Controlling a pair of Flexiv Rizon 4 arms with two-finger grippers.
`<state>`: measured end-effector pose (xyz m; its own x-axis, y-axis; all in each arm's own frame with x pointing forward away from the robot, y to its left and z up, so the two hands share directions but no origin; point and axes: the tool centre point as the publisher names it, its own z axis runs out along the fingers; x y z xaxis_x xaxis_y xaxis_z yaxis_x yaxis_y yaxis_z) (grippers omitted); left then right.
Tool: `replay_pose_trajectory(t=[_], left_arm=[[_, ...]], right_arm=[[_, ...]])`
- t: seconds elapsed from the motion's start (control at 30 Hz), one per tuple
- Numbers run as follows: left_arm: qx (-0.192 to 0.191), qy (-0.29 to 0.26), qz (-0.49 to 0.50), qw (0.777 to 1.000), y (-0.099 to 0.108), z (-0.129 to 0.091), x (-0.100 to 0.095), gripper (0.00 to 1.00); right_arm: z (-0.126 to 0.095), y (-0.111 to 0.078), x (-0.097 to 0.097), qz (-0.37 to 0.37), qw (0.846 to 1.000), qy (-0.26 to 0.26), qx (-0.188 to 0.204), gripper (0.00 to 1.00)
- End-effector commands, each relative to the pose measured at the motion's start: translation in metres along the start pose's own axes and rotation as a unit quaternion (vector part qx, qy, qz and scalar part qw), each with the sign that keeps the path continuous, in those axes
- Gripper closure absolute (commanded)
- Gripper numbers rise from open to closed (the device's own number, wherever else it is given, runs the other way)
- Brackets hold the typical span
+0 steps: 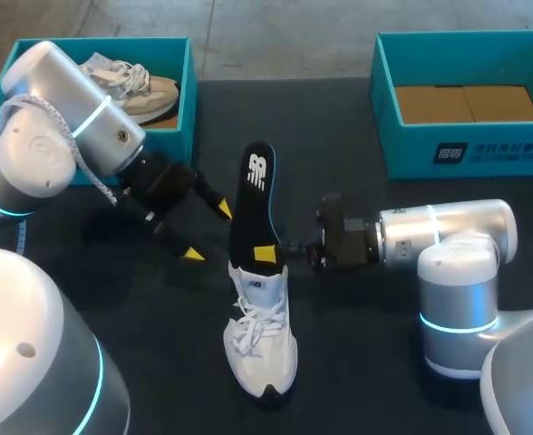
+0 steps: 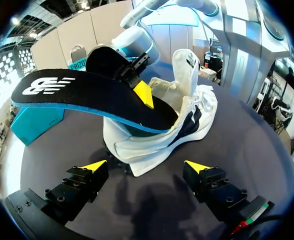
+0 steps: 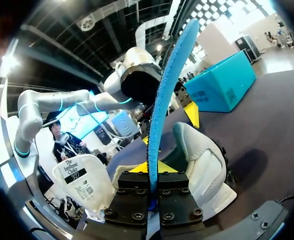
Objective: Take the shoe out of the shoebox, open the shoe tongue, remove and reinsert the insole, then place the shoe into the shoebox
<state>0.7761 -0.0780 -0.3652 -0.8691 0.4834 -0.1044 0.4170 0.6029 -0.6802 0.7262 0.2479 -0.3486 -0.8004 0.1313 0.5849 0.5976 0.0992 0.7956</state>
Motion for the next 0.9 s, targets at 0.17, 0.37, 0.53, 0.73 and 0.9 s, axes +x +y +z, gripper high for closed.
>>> replay_pose_trajectory(t=[0.17,0.37,0.53,0.73,0.9], left_arm=[[-0.002,0.001,0.000,1.000,0.000,0.000,0.000,0.00],[-0.002,0.001,0.000,1.000,0.000,0.000,0.000,0.00],[-0.002,0.001,0.000,1.000,0.000,0.000,0.000,0.00],[-0.002,0.001,0.000,1.000,0.000,0.000,0.000,0.00],[-0.002,0.001,0.000,1.000,0.000,0.000,0.000,0.00]], right_arm=[[0.007,-0.013,0.003,0.010,1.000,0.004,0.017,1.00],[0.007,-0.019,0.006,0.014,1.000,0.004,0.018,1.00],[0.008,-0.020,0.007,0.017,1.000,0.007,0.024,1.00],[0.005,-0.021,0.009,0.021,0.999,0.009,0.034,1.00],[0.007,-0.016,0.009,0.020,0.999,0.013,0.040,1.00]])
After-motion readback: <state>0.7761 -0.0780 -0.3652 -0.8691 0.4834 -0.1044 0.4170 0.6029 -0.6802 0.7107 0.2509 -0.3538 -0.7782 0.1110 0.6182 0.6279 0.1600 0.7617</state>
